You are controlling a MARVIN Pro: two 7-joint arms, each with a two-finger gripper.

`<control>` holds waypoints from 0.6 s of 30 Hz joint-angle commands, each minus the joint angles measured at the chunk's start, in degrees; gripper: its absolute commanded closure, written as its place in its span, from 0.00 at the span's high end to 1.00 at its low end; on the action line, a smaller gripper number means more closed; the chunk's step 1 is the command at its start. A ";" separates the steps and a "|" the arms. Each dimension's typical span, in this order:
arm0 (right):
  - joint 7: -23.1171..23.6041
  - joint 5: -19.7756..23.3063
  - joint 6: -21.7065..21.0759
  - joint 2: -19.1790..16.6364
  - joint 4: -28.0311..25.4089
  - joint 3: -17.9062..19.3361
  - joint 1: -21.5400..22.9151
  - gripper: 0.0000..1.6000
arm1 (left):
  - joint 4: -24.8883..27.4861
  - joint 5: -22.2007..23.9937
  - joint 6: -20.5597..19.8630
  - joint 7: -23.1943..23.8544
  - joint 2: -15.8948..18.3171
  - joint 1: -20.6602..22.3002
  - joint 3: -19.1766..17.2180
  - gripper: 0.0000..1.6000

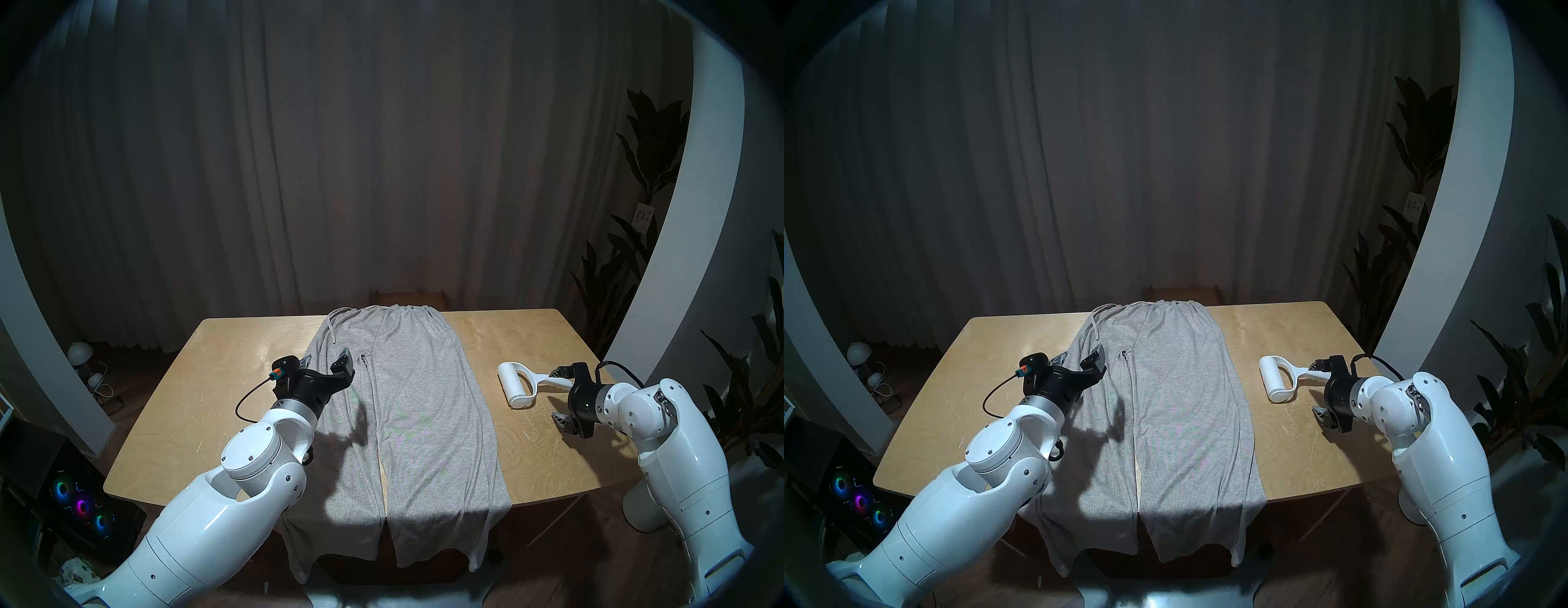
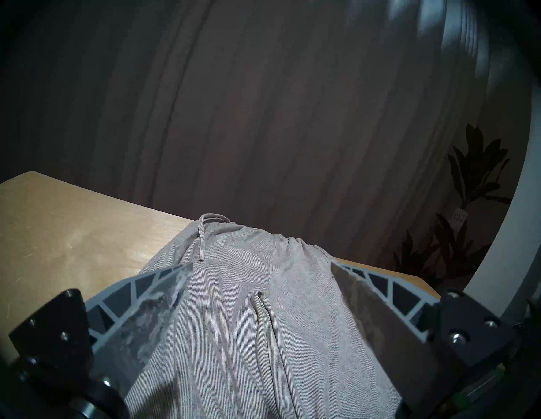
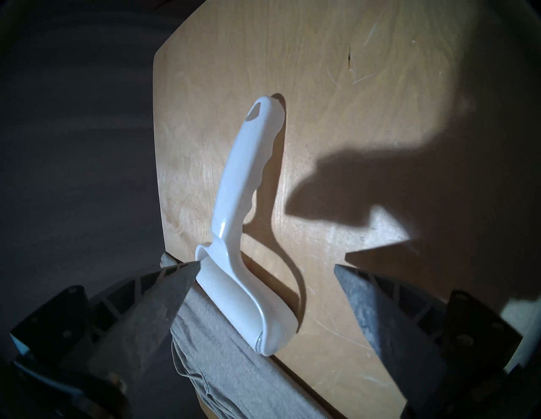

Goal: Remove lint and debris from pants with a lint roller

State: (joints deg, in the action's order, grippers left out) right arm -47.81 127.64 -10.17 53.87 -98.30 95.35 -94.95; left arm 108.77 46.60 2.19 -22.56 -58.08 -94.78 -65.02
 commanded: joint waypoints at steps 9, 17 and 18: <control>2.87 -11.03 -3.07 -6.74 -11.85 -1.94 7.64 1.00 | 1.53 -1.10 1.34 0.94 2.55 1.10 -3.18 1.00; 8.69 -20.53 -4.98 -7.66 -9.85 -7.85 11.76 1.00 | -1.92 -2.52 1.30 0.22 3.91 1.74 -4.98 1.00; 9.18 -21.92 -5.27 -7.59 -9.21 -9.13 12.96 1.00 | -2.24 -2.71 1.34 0.26 4.05 1.77 -5.09 1.00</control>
State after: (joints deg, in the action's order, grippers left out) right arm -43.32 112.36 -14.11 47.57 -107.96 90.37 -88.07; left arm 107.46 45.23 2.82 -21.91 -55.33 -94.45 -68.35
